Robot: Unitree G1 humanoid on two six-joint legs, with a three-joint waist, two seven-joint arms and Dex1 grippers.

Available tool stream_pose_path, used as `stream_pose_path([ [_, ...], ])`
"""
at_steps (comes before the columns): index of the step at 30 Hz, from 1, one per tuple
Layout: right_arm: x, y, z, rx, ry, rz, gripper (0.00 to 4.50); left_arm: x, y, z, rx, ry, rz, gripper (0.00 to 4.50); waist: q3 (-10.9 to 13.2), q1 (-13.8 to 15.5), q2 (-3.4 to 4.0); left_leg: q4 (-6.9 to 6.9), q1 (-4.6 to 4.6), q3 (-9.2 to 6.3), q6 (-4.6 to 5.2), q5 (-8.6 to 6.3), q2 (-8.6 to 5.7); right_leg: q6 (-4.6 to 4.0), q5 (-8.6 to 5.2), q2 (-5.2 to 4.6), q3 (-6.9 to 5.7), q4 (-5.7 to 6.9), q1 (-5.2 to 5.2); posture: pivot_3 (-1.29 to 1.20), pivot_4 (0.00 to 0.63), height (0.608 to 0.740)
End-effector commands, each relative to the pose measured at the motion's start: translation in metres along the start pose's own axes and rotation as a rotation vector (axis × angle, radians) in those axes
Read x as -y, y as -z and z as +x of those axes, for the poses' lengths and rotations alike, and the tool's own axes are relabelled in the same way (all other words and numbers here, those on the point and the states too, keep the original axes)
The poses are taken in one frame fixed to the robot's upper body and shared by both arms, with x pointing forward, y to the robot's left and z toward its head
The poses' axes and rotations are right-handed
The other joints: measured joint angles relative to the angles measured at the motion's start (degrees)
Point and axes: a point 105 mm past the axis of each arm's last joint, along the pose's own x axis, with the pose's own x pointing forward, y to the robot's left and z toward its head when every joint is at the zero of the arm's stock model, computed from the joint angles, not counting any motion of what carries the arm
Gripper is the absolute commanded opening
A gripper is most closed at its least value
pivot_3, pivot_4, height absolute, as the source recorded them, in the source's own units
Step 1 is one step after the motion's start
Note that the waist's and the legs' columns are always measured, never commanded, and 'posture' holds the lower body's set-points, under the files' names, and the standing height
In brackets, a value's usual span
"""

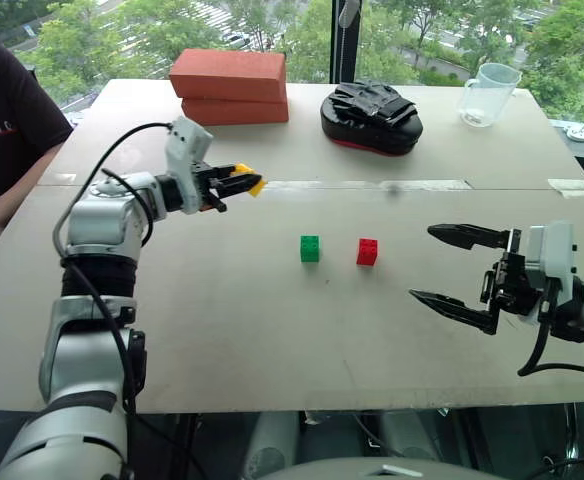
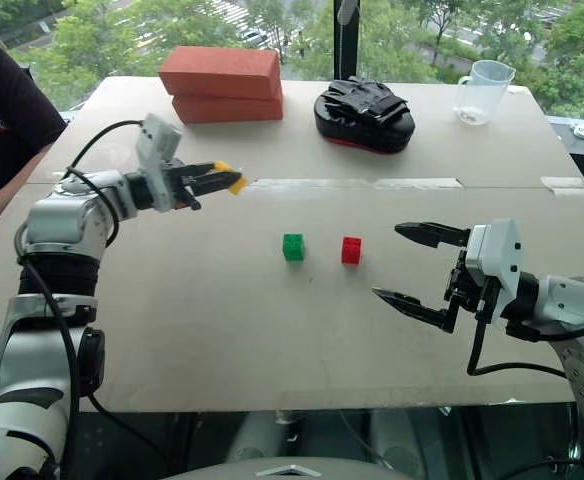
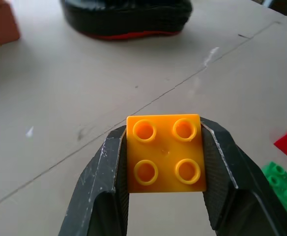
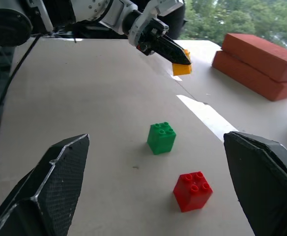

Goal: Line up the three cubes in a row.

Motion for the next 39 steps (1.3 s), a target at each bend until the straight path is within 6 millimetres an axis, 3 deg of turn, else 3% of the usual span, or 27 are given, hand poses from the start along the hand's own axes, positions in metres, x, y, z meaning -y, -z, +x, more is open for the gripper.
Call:
stream_pose_path([
  [1, -0.002, -0.009, -0.009, -0.001, 0.088, -0.041, 4.50, 0.013, -0.010, 0.000, -0.022, 0.185, 0.103, 1.29, 0.00, -0.29, 0.00, -0.01, 0.00, -0.03, 0.00, 0.00, 0.04, -0.01, 0.00, 0.08, 0.00, 0.00, -0.01, 0.00, 0.150, 0.740],
  [6, -0.009, 0.004, -0.026, -0.085, 0.201, 0.004, 4.50, 0.021, -0.001, -0.006, -0.167, 0.401, 0.290, 1.29, 0.01, 0.06, 0.01, -0.02, -0.02, -0.12, 0.00, 0.00, 0.11, -0.04, -0.03, 0.24, -0.02, 0.01, 0.00, 0.00, 0.150, 0.740],
  [18, -0.023, 0.018, -0.041, -0.177, 0.264, 0.074, 4.50, 0.026, 0.022, 0.008, -0.343, 0.538, 0.520, 1.29, 0.01, 0.40, 0.00, 0.21, -0.05, -0.08, 0.01, -0.01, 0.18, 0.00, -0.02, 0.26, 0.09, 0.02, 0.05, 0.00, 0.150, 0.740],
  [27, -0.028, 0.017, -0.040, -0.195, 0.256, 0.072, 4.50, 0.023, 0.045, 0.004, -0.436, 0.566, 0.558, 1.29, 0.02, 0.69, -0.01, 0.24, -0.09, -0.09, 0.01, -0.01, 0.17, 0.01, -0.02, 0.27, 0.08, 0.02, 0.03, 0.00, 0.150, 0.740],
  [39, -0.028, 0.015, -0.039, -0.196, 0.223, 0.057, 4.50, 0.017, 0.052, -0.003, -0.474, 0.548, 0.554, 1.29, 0.01, 1.13, -0.02, 0.28, -0.10, -0.10, 0.01, -0.01, 0.18, 0.01, -0.01, 0.28, 0.06, 0.02, 0.04, 0.00, 0.150, 0.740],
])
